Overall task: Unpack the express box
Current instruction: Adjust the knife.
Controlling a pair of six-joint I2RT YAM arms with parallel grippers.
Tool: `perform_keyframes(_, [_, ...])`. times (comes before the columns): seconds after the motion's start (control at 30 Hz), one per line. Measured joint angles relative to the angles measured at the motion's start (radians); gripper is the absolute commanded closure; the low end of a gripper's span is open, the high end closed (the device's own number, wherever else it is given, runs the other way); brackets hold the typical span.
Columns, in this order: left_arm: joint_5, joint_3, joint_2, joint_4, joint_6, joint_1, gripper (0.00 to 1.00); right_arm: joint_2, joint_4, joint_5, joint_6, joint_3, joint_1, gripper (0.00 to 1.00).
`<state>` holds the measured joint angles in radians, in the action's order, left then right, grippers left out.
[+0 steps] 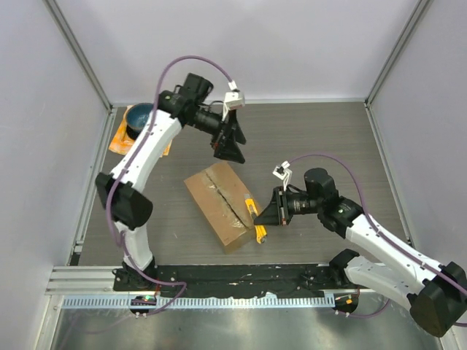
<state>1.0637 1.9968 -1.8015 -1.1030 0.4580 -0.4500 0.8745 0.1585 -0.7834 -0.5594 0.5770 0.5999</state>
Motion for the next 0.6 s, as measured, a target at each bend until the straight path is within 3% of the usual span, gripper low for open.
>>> perform_keyframes(0.07, [0.061,0.077,-0.097,-0.063,0.068,-0.037,0.0,0.029,0.006,-0.024,0.023,0.025,0.0,0.99])
perform_keyframes(0.17, [0.066,0.041,-0.161,-0.127,0.153,-0.097,0.0,0.079,0.024,-0.052,0.065,0.09,0.0,0.99])
perform_keyframes(0.37, [0.058,-0.018,-0.154,-0.214,0.242,-0.198,0.0,0.108,0.102,-0.076,0.157,0.192,0.0,0.99])
perform_keyframes(0.6, [0.031,-0.06,-0.069,-0.227,0.278,-0.196,0.07,0.133,0.244,-0.074,0.276,0.267,0.0,0.99])
